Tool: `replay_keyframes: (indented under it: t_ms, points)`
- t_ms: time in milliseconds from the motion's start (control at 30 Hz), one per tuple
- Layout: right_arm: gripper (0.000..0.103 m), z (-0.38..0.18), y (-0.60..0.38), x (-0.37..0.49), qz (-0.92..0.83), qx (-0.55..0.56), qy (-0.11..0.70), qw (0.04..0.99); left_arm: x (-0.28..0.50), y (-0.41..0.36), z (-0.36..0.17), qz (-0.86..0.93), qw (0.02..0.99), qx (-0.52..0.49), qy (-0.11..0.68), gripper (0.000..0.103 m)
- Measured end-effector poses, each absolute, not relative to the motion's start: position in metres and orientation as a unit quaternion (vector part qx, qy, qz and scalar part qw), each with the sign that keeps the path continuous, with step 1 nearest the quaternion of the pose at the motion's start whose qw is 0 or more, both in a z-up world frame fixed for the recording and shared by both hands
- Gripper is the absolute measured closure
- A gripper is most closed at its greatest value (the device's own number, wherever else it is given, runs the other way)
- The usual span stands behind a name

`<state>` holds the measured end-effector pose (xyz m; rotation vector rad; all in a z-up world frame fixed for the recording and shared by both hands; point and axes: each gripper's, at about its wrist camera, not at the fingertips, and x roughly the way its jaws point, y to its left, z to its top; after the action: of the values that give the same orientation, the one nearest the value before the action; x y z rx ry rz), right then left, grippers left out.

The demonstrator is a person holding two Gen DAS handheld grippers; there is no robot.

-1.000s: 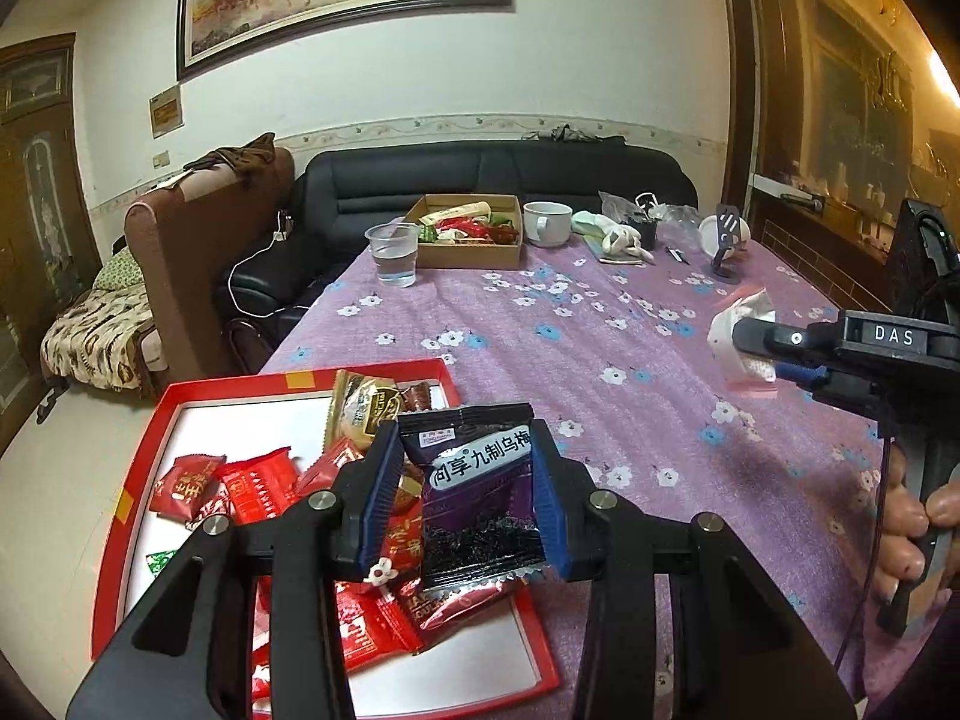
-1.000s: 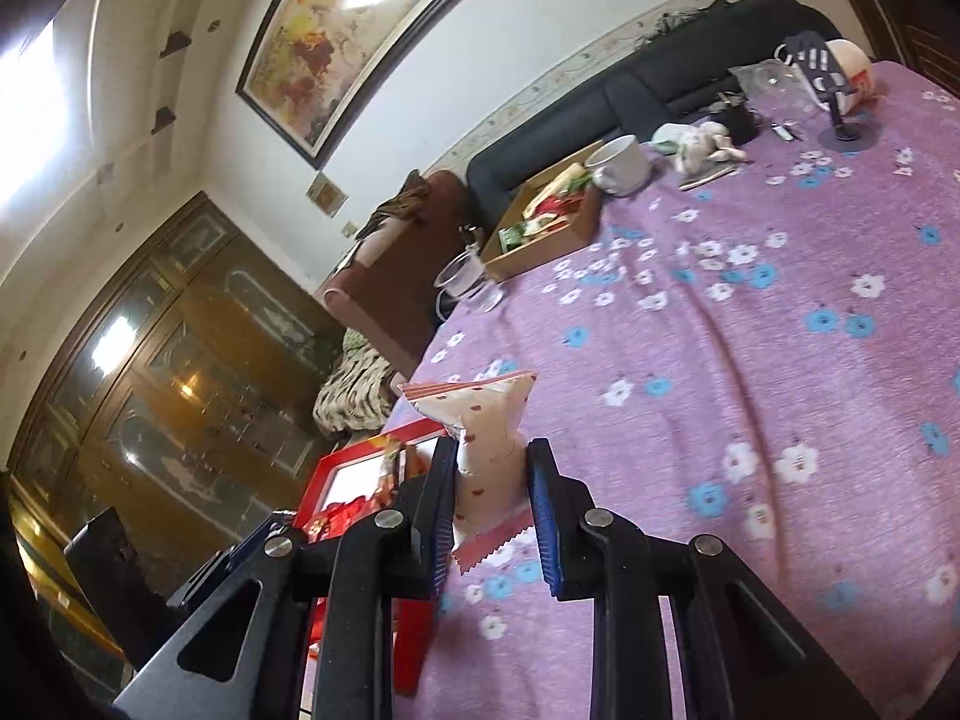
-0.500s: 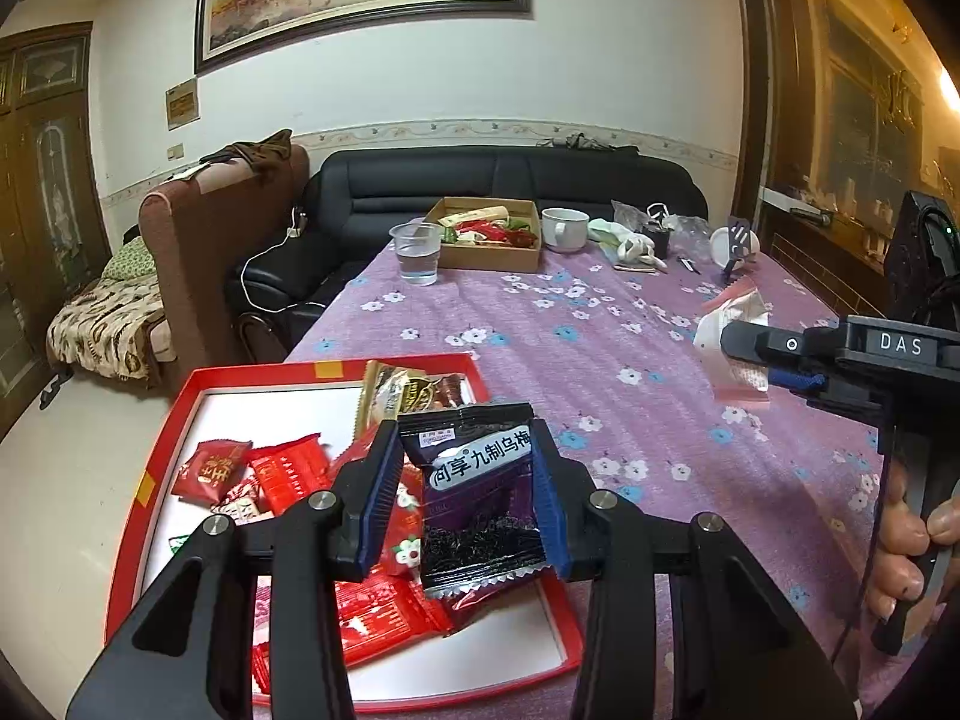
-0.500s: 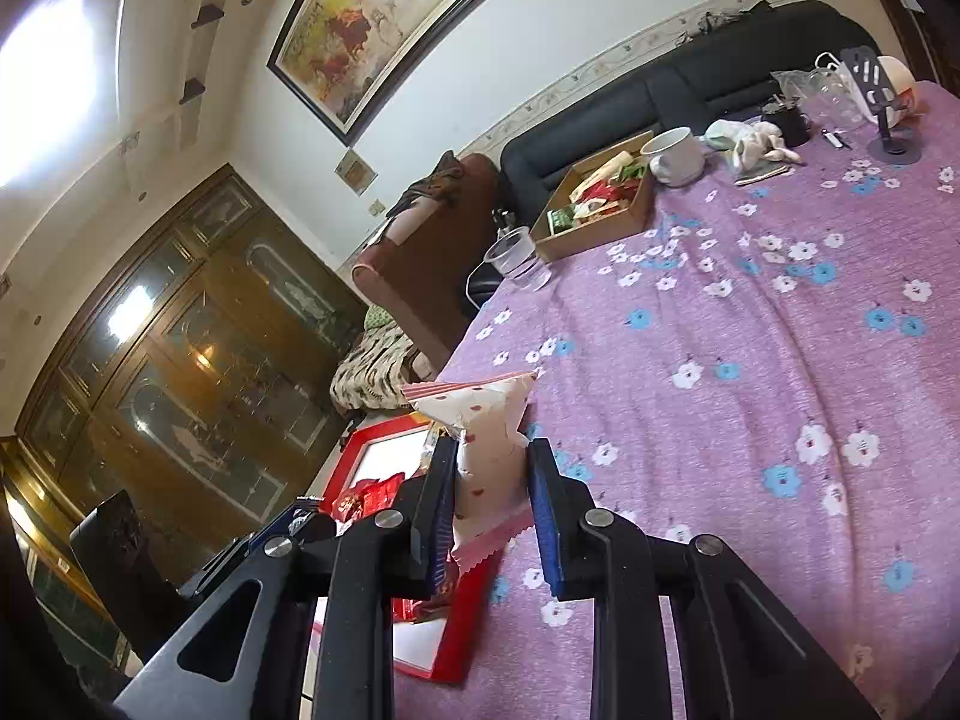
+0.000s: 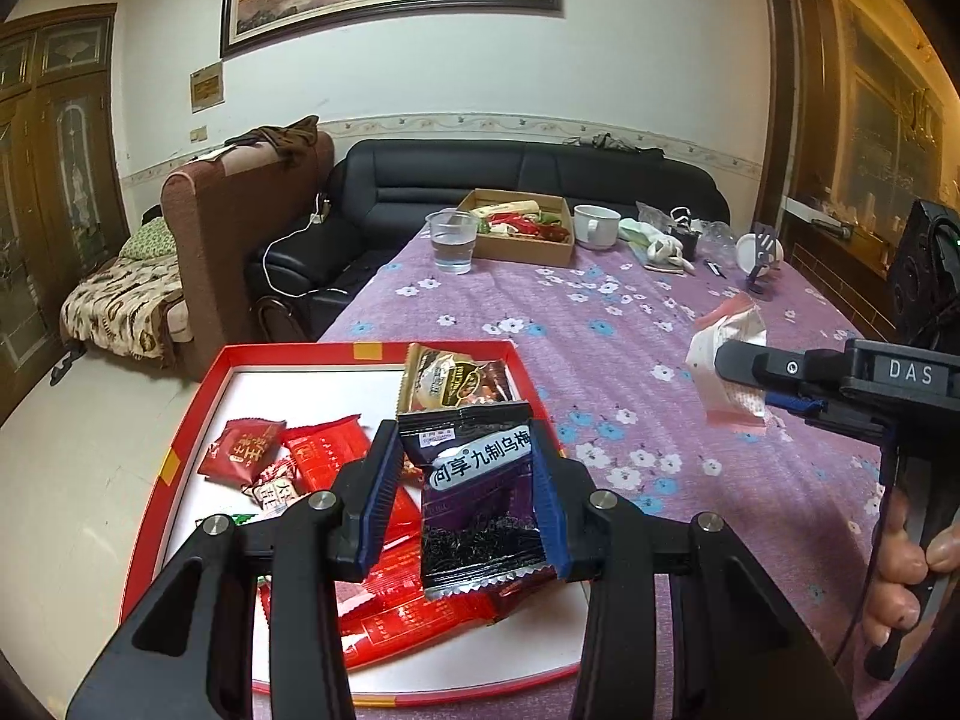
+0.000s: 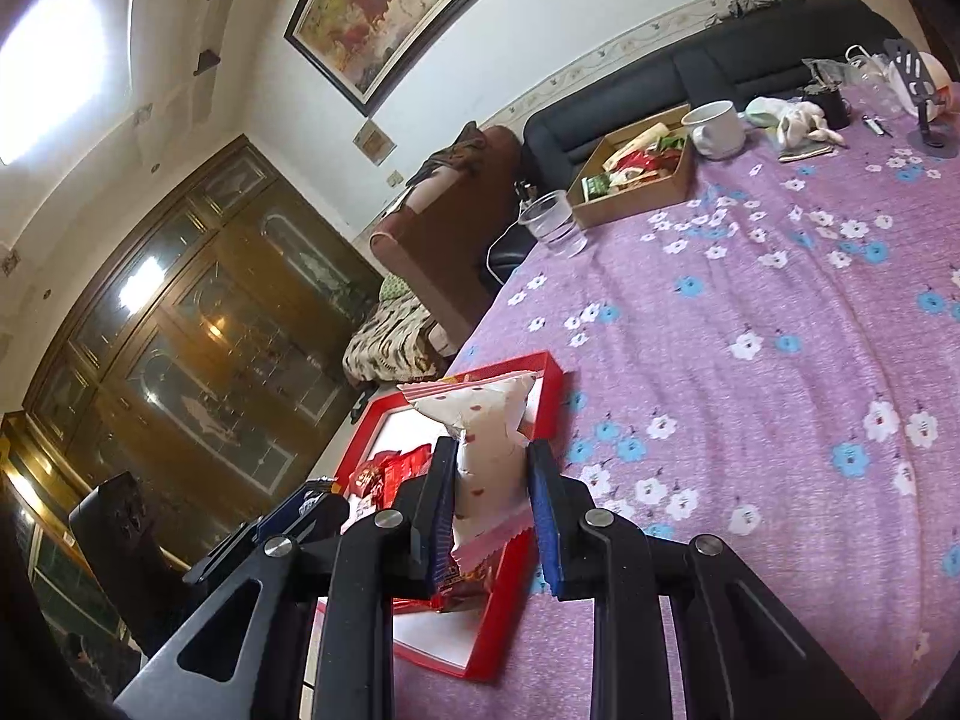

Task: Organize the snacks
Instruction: 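Carry both packets to the tray and open both grippers over it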

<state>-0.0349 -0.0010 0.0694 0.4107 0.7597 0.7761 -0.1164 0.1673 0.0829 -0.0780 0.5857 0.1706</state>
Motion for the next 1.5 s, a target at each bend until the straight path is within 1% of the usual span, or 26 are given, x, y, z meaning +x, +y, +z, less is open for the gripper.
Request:
replay_keyframes:
  t_ms: [400, 800, 1200, 1500]
  points:
    - [0.079, 0.058, 0.058, -0.034, 0.405, 0.166, 0.385, 0.812, -0.111, 0.185, 0.070, 0.116, 0.945, -0.044, 0.301, 0.064]
    - [0.079, 0.044, 0.129, -0.037, 0.444, 0.130, 0.407, 0.788, -0.117, 0.231, 0.058, 0.179, 0.932, -0.067, 0.309, 0.064]
    - [0.079, 0.027, 0.150, -0.035, 0.448, 0.118, 0.427, 0.777, -0.117, 0.251, 0.051, 0.200, 0.927, -0.068, 0.311, 0.064]
    - [0.078, 0.026, 0.154, -0.035, 0.448, 0.114, 0.429, 0.776, -0.116, 0.254, 0.050, 0.199, 0.926, -0.070, 0.314, 0.064]
